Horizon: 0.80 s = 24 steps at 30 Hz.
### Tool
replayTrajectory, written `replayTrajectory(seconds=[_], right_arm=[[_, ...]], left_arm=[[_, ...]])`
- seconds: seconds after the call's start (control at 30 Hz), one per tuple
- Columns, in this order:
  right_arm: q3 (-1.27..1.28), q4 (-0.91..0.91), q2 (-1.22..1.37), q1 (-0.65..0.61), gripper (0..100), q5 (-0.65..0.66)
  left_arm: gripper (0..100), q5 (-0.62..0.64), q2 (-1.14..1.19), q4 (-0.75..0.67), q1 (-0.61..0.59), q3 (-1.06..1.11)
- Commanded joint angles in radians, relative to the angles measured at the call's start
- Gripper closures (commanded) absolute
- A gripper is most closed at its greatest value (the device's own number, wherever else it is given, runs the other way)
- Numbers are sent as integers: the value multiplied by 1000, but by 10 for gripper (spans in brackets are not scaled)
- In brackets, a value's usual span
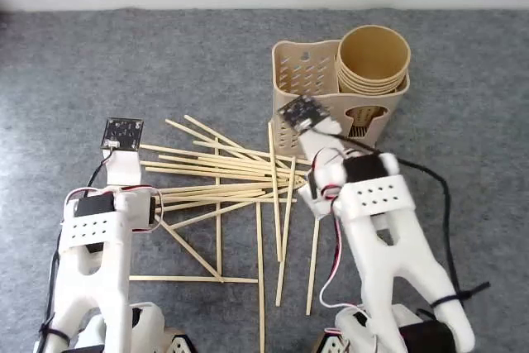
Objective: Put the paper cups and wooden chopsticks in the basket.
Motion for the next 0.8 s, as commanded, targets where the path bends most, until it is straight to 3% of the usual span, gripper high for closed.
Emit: replayTrajectory(seconds=[0.0,0.33,0.77], right_arm=[[40,-99,4,-44,811,-12],[98,-188,31,-47,811,-80],[-61,-223,383,-2,812,-83]], left_arm=[[987,3,-29,-18,2,-58],[987,2,-26,-18,3,-58],[987,2,-25,-18,3,-58]])
